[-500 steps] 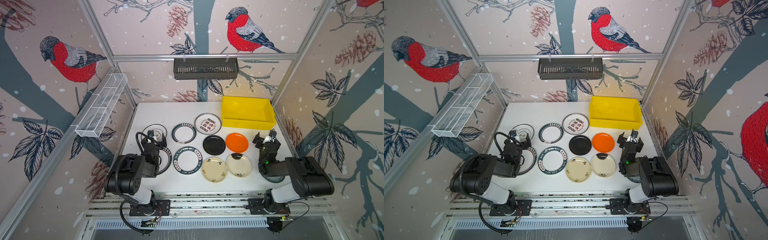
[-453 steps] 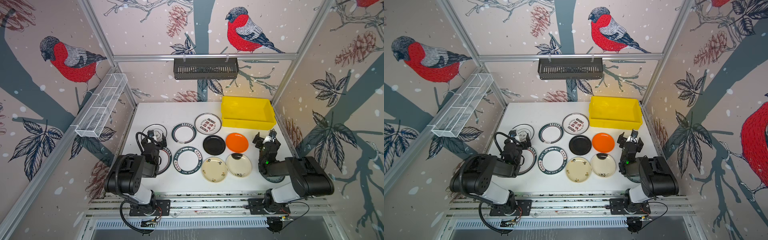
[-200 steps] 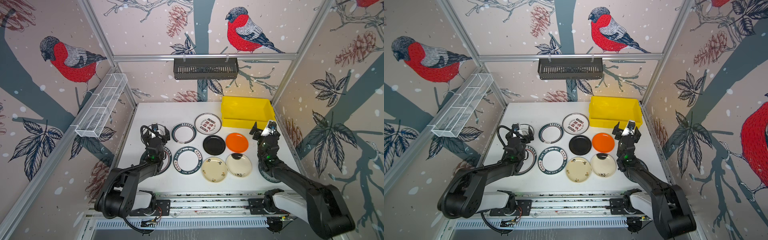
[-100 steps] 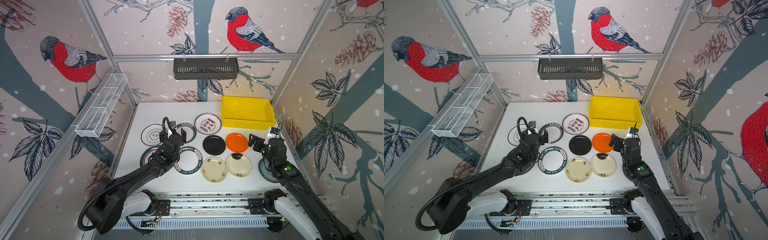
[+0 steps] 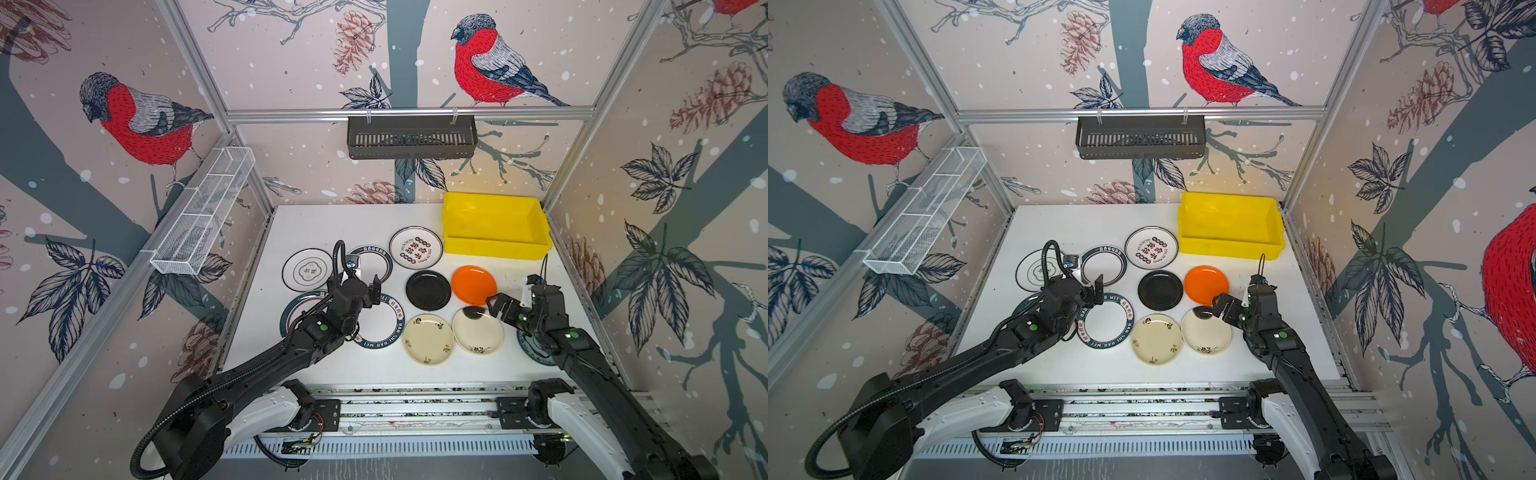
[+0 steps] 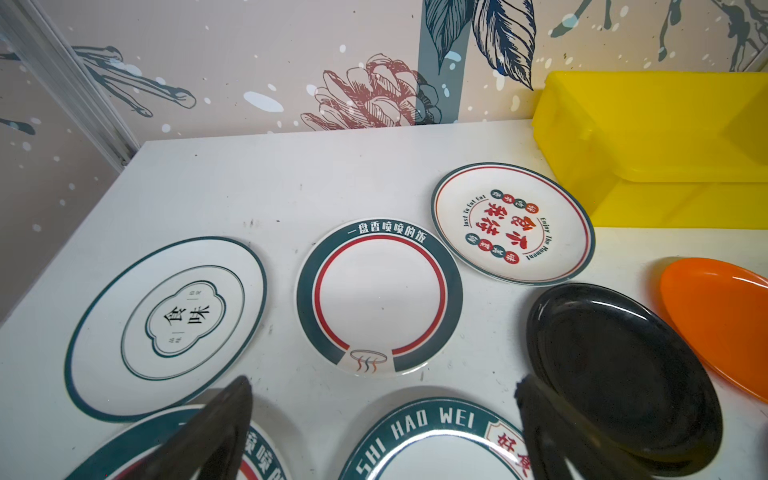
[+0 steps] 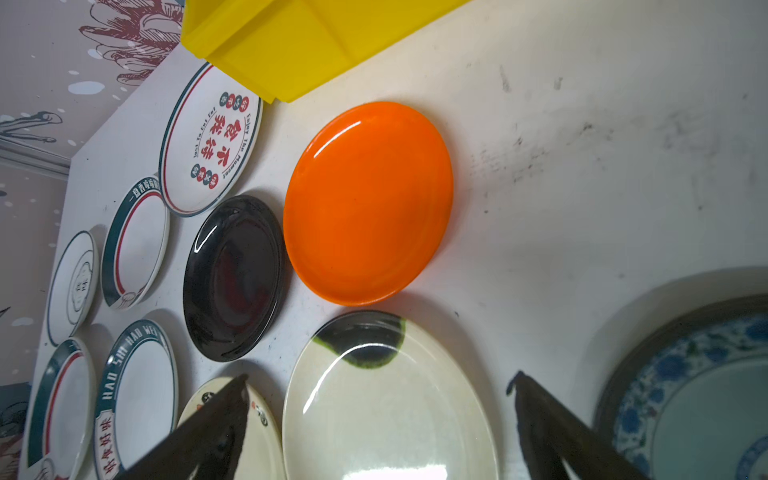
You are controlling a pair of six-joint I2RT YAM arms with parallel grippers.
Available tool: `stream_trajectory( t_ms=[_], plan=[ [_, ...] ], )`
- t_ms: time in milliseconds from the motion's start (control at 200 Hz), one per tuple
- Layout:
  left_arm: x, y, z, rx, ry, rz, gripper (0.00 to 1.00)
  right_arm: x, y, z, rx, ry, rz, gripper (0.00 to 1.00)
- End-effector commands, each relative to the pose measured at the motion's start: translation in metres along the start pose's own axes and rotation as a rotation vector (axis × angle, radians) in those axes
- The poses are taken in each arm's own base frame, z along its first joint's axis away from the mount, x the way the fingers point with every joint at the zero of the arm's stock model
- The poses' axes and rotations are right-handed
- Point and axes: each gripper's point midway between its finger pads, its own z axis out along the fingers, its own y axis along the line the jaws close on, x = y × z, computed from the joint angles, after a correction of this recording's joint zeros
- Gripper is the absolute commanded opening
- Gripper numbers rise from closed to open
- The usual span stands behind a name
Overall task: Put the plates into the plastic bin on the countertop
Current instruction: 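Lower the right gripper onto the rim of the cream plate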
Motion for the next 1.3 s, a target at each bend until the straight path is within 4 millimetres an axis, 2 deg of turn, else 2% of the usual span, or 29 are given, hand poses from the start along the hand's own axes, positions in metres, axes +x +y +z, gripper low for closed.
stream_trajectory(
  t_ms=[0,265,405,741,896,1006,1296],
  plan=[
    [0.003,-0.010,0.002,0.055,0.002,-0.045,0.98,0.016,0.000,0.000,-0.025,0.053,0.074,0.99],
    [0.020,-0.031,0.010,0.146,0.052,-0.025,0.98,0.042,-0.012,-0.004,0.037,0.085,0.150,0.99],
    [0.019,-0.038,0.009,0.177,0.048,-0.045,0.98,0.055,-0.019,-0.003,0.053,0.111,0.176,0.99],
    [0.017,-0.040,0.007,0.179,0.035,-0.043,0.98,0.073,-0.029,0.002,0.117,0.146,0.208,0.99],
    [0.021,-0.040,0.008,0.177,0.041,-0.038,0.98,0.078,-0.026,0.003,0.096,0.163,0.218,1.00],
    [0.025,-0.040,0.010,0.177,0.048,-0.034,0.98,0.083,-0.025,0.005,0.084,0.178,0.225,0.94],
    [0.032,-0.040,0.012,0.179,0.060,-0.036,0.98,0.094,-0.025,0.008,0.075,0.201,0.245,0.68]
  ],
)
